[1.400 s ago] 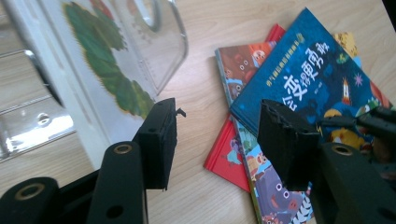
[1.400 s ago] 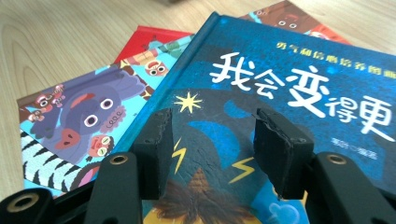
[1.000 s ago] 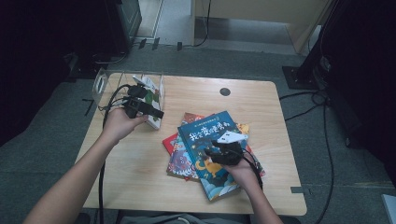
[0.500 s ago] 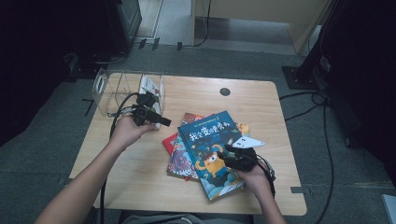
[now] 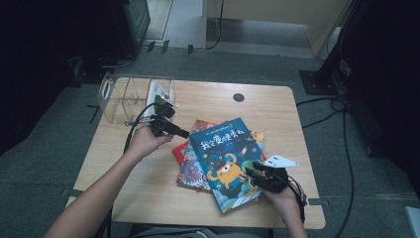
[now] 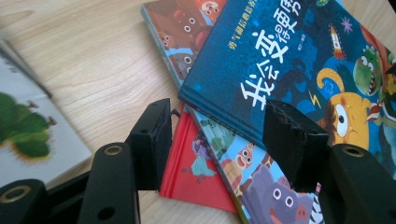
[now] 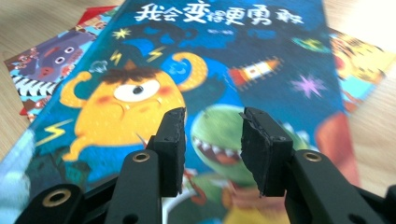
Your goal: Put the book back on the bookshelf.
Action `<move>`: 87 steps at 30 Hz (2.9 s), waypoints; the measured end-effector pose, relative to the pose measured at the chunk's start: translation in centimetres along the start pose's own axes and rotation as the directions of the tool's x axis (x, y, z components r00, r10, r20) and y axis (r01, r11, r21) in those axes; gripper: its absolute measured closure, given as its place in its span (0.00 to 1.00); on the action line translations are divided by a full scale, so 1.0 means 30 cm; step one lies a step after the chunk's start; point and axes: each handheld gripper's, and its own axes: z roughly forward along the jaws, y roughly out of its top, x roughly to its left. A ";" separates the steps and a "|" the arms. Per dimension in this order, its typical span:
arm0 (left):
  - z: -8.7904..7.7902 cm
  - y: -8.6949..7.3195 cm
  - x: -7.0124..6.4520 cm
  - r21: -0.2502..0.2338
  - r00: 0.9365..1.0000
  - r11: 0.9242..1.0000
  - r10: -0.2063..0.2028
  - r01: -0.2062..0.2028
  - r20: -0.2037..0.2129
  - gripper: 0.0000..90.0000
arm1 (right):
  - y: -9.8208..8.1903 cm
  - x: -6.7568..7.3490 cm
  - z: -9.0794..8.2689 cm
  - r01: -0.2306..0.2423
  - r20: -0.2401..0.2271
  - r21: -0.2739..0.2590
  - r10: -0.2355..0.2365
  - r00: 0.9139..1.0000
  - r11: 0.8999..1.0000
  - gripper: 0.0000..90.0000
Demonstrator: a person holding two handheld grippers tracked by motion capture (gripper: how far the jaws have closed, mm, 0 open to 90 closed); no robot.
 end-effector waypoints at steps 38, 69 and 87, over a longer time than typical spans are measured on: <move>0.171 0.032 -0.001 0.012 0.998 0.998 0.063 -0.063 -0.018 0.49 | -0.205 -0.054 -0.207 -0.118 0.132 0.102 0.105 0.986 0.988 0.99; 0.094 -0.137 -0.040 0.035 1.000 0.999 -0.024 0.024 -0.002 0.54 | -0.165 -0.163 -0.155 -0.236 0.150 0.031 0.229 0.962 0.971 1.00; 0.039 -0.268 -0.048 -0.013 0.994 0.994 -0.105 0.105 0.037 0.51 | -0.099 -0.212 -0.078 -0.258 0.146 0.017 0.252 0.956 0.966 1.00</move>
